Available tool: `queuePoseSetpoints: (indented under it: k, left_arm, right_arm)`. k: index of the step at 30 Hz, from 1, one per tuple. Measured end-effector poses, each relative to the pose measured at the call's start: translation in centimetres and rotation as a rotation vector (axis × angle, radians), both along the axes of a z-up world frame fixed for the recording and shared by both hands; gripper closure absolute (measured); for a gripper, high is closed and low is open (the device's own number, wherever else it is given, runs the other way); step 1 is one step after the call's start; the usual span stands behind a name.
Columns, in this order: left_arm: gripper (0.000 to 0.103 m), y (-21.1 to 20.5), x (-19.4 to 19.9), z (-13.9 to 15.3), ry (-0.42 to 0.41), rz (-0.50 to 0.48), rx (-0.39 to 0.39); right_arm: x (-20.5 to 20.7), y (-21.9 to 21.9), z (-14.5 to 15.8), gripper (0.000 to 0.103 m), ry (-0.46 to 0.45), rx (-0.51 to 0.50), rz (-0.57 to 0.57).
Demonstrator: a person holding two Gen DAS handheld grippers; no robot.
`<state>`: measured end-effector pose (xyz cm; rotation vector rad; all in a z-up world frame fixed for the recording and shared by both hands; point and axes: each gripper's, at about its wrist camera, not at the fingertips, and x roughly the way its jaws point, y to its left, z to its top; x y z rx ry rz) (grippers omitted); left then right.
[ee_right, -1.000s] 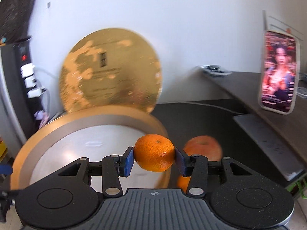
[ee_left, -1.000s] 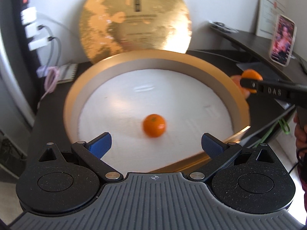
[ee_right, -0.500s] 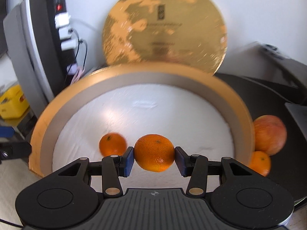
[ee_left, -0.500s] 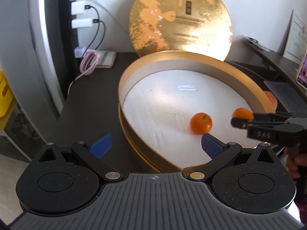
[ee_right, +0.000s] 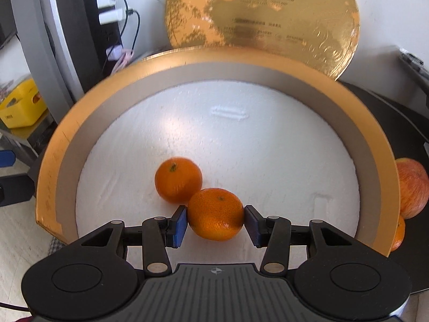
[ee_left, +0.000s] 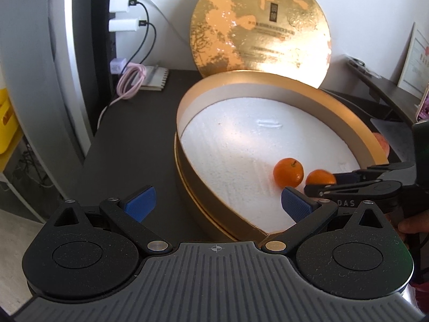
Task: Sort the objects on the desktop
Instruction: 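Lower the tangerine beside the first one in the box and release, then move the open right gripper back to the last tangerine by the apple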
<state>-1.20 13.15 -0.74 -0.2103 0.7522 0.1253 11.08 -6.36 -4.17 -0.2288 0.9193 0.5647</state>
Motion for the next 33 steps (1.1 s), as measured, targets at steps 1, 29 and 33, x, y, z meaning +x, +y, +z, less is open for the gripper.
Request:
queuePoseSetpoints:
  k: [1, 29, 33]
  left_arm:
    - [0.001, -0.1, 0.0, 0.0, 0.001, -0.002, 0.001]
    - [0.001, -8.2, 1.8, 0.6, 0.042, -0.129, 0.098]
    - [0.001, -10.6, 2.6, 0.4, 0.052, -0.183, 0.104]
  right_arm:
    - [0.0, 0.0, 0.0, 0.056, 0.001, 0.0, 0.0]
    - [-2.8, -10.8, 4.4, 0.011, -0.205, 0.256, -0.243]
    - [-3.0, -13.7, 4.5, 0.011, -0.226, 0.249, -0.314]
